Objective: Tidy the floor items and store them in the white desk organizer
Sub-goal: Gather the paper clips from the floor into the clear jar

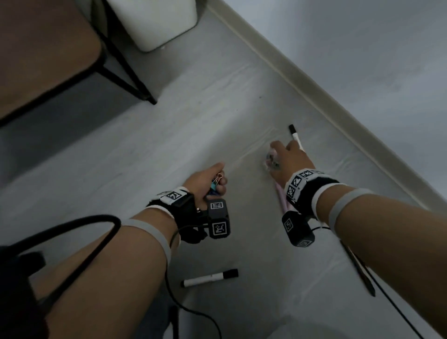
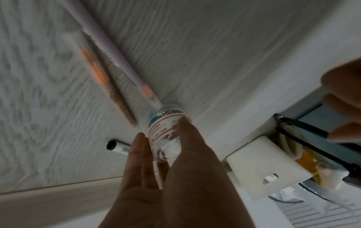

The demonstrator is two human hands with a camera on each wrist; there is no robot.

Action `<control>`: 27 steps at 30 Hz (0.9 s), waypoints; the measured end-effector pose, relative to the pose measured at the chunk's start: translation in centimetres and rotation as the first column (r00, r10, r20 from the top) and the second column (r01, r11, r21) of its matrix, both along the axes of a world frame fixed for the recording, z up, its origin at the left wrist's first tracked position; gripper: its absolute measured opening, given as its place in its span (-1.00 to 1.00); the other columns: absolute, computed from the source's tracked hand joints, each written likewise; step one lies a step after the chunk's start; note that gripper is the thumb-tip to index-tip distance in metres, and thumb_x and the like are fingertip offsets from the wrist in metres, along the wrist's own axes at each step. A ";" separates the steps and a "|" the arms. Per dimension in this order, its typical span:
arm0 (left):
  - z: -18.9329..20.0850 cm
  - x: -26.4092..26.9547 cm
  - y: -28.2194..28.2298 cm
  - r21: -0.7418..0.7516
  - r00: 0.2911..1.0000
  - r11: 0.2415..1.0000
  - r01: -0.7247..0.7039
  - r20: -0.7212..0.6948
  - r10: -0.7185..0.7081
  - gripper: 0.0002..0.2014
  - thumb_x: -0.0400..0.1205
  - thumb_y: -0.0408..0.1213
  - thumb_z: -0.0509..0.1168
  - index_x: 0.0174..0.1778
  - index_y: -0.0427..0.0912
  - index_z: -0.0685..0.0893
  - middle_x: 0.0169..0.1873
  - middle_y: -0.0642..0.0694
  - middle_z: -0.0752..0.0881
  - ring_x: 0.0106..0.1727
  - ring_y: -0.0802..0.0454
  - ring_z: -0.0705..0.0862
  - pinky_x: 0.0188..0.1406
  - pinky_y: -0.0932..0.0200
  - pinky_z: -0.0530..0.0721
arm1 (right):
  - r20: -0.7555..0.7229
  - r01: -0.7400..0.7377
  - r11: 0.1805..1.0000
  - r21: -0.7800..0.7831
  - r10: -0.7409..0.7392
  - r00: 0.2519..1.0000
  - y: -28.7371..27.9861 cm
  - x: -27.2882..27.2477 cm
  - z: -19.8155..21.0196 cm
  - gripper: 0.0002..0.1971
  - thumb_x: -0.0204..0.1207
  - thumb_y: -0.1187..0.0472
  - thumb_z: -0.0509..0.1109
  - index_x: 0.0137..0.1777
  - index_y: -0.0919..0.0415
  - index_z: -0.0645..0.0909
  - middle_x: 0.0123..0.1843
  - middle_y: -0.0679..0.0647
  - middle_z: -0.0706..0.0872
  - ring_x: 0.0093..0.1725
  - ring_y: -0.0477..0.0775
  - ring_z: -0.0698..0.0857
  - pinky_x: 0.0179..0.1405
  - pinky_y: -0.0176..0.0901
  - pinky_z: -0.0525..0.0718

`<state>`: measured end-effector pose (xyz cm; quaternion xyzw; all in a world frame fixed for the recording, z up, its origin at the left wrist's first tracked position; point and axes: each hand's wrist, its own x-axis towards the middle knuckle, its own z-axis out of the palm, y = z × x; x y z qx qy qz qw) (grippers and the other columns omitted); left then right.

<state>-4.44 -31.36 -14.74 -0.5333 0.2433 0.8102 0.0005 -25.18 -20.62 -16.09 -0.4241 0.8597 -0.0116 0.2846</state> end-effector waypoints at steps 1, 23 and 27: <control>-0.1 0.6 0.0 -0.032 0.999 0.999 0.010 0.032 -0.009 -0.68 0.72 -0.03 0.28 -0.28 -0.11 0.45 -0.52 -0.03 0.52 -0.65 0.14 0.44 -0.77 0.47 0.14 | -0.008 -0.008 1.000 -0.023 0.008 1.000 -0.3 0.3 0.4 -0.32 0.44 0.04 0.50 0.52 -0.04 0.30 0.34 0.25 0.41 0.16 0.41 0.64 0.07 0.09 0.69; -0.8 1.3 1.6 -0.054 0.997 0.996 0.071 0.036 -0.069 -0.41 0.21 0.48 0.41 -0.51 -0.07 0.72 -0.46 -0.06 0.62 -0.39 0.04 0.30 -0.34 0.16 0.17 | 0.098 -0.312 0.931 -0.191 0.335 0.937 -2.1 5.0 7.5 -0.23 0.33 -0.26 0.54 0.52 -0.12 0.37 0.27 0.00 0.50 0.14 0.12 0.68 0.09 -0.04 0.70; -0.9 1.8 2.4 -0.060 0.970 0.975 0.214 0.135 -0.204 -0.34 0.34 0.51 0.34 -0.40 -0.14 0.62 -0.53 -0.06 0.62 -0.48 0.01 0.34 -0.43 0.22 0.27 | 0.156 -0.368 0.922 -0.121 0.383 0.910 -0.9 5.1 6.2 -0.22 0.37 -0.19 0.54 0.56 -0.11 0.31 0.33 0.05 0.47 0.23 0.15 0.65 0.19 0.04 0.70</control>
